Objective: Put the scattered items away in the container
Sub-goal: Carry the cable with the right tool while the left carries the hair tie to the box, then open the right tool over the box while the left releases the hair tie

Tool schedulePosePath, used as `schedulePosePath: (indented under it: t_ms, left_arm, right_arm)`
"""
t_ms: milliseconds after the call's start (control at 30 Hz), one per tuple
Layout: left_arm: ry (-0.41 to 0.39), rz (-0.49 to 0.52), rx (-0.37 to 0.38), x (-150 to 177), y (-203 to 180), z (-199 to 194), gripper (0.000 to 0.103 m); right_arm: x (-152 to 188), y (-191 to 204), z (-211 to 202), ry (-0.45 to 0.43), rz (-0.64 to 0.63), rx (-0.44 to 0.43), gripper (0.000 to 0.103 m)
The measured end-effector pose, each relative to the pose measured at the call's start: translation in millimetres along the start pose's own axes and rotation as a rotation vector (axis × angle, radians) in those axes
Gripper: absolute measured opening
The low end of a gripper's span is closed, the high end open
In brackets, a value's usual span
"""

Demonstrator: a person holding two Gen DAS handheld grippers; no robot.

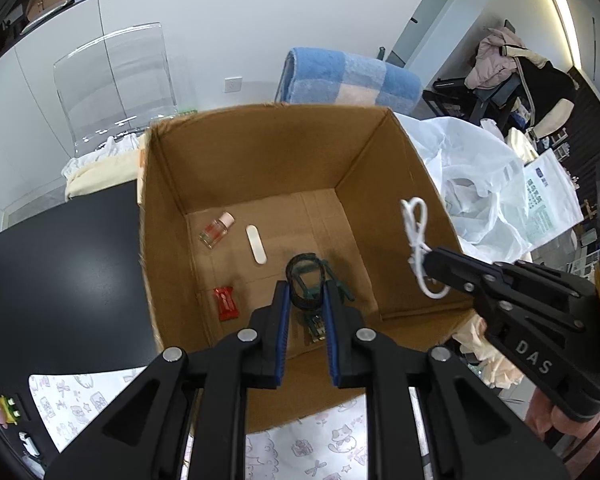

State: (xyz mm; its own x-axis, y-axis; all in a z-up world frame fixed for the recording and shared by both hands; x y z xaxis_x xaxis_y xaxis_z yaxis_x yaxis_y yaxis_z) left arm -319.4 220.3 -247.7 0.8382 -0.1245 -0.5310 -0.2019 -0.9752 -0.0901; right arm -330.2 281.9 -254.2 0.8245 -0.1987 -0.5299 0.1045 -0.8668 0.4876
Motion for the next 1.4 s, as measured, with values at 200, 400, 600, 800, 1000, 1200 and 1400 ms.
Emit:
schedulePosePath:
  t_ms: [200,400,600,800,1000,1200,1400]
  left_arm:
    - [-0.002,-0.006,-0.022,-18,3,10,0.016]
    - [0.027,-0.006,-0.036,-19,0,32,0.016]
    - [0.073,-0.027,-0.042,-6,4,56,0.016]
    - [0.125,-0.038,-0.041,8,9,83,0.016]
    - [0.148,-0.023,-0.067,13,6,95,0.016]
    - [0.155,-0.024,-0.072,15,0,95,0.017]
    - [0.158,-0.026,-0.092,17,1,87,0.077]
  right_arm:
    - [-11,-12,7,0.007,0.009,-0.029,0.003]
    - [-16,-21,26,0.042,0.017,-0.059,0.003]
    - [-9,-28,51,0.110,0.012,-0.079,0.003]
    - [3,-37,79,0.181,0.007,-0.091,0.003]
    - [9,-40,92,0.207,0.006,-0.107,0.003]
    - [12,-38,91,0.208,-0.008,-0.122,0.004]
    - [7,-41,80,0.182,0.005,-0.101,0.032]
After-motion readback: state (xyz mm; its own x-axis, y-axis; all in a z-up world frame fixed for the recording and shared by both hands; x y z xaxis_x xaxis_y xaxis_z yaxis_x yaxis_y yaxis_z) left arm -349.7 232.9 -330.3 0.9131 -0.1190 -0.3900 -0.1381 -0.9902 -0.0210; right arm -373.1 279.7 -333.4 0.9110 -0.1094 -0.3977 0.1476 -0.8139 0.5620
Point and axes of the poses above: each gripper's, at about its wrist camera, not at the fingertips, and z roughly the way its jaws point, y to its left, x to its underside, the point moved 8 cm from there along z, roughly the way its jaws point, and after that the axes turned 15 degrees about -y, right-handed, at the moved point
